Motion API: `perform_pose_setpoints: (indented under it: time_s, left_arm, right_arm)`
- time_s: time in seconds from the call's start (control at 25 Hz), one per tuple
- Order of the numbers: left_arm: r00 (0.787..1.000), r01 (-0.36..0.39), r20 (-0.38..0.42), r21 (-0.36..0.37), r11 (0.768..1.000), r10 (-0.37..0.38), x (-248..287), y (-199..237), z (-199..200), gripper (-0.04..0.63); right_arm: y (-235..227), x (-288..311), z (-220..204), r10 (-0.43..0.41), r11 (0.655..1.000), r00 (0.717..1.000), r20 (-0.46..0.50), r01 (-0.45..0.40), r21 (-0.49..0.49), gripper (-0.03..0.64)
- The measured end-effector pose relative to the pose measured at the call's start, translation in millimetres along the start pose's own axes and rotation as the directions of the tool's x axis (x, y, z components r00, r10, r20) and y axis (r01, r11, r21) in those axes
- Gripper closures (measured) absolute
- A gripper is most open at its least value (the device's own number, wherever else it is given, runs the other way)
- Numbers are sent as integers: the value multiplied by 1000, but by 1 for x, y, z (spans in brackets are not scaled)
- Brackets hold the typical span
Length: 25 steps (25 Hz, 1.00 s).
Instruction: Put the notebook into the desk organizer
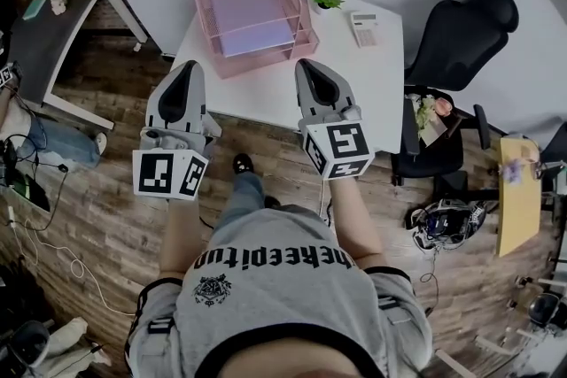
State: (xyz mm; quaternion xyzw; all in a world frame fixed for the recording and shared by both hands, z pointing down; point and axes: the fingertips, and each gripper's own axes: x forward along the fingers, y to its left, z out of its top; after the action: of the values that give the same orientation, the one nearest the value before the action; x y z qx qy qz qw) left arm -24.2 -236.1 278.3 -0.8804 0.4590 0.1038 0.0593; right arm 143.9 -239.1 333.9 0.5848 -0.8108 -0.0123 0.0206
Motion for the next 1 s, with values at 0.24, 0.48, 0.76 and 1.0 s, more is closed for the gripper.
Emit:
perform_pose_setpoints:
  time_s: [0.24,0.48,0.76,1.0]
  left_arm:
    - [1000,4,0,3,1000,-4,-6,-5,2,592]
    - [1000,6,-1,5,1000,-6,-12,-10,4,591]
    - [1000,6,3,6,1000,-6,-19,-17,6,592]
    - [1000,5,3,4,1000,-5,-23,-22,6,592]
  right_arm:
    - [-7,-18,10,-44,999,998,38,43,20,614]
    - [-11,-34,18,-72,997,995,75,69,36,614]
    - [-10,-50,26,-90,996,991,101,88,23,614]
    - [-9,-58,29,-94,996,989,112,92,19,614]
